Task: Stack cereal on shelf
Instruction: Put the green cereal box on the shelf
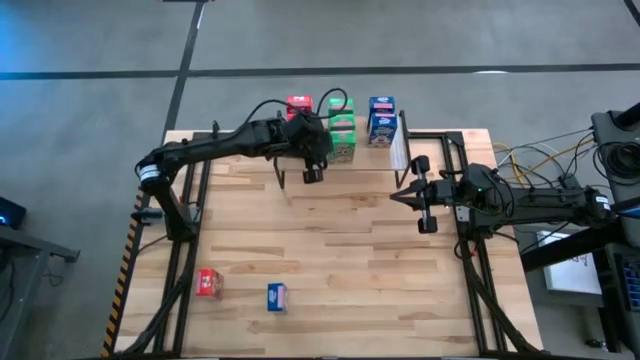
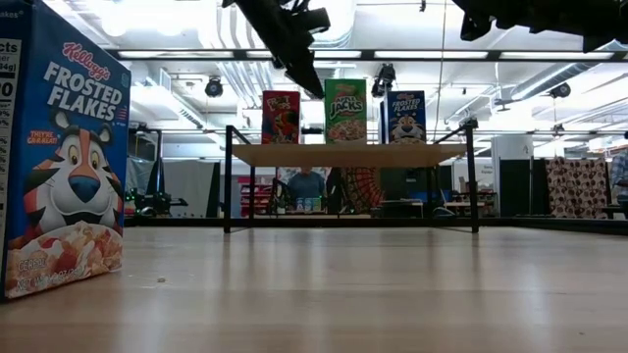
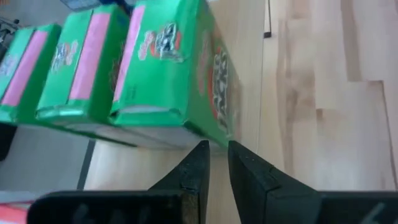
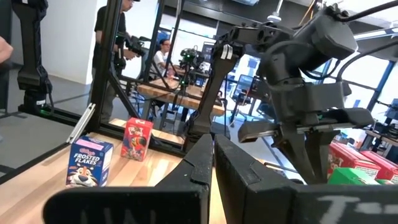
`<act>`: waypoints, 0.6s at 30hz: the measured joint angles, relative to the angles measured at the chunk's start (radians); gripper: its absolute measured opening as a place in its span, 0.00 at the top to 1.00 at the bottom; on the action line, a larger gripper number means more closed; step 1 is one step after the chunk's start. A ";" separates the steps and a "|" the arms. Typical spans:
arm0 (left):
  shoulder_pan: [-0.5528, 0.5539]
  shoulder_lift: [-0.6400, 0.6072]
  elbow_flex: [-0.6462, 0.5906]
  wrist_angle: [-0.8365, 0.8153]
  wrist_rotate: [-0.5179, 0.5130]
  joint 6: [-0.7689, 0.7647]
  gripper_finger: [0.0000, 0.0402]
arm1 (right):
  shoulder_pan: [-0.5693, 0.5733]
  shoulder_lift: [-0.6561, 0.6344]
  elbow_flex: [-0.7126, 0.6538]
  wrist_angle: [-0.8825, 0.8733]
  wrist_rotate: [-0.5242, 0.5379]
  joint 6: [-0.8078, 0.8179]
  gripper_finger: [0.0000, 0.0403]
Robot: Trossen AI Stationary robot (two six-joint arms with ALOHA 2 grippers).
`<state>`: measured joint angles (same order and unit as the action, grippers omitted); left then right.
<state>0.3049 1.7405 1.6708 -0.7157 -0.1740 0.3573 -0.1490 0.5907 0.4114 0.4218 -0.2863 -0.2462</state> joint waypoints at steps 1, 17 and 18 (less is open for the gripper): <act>-0.002 0.001 0.000 0.008 0.000 0.000 0.90 | 0.000 0.000 0.000 0.002 0.000 0.000 0.98; -0.002 0.008 -0.002 0.022 0.000 -0.027 0.90 | 0.000 0.000 0.000 0.003 0.000 0.000 0.98; -0.002 0.009 -0.002 0.014 0.000 -0.028 0.90 | 0.000 0.000 0.000 0.003 0.000 0.000 0.98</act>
<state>0.3032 1.7499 1.6687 -0.7018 -0.1738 0.3296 -0.1490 0.5905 0.4114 0.4244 -0.2865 -0.2460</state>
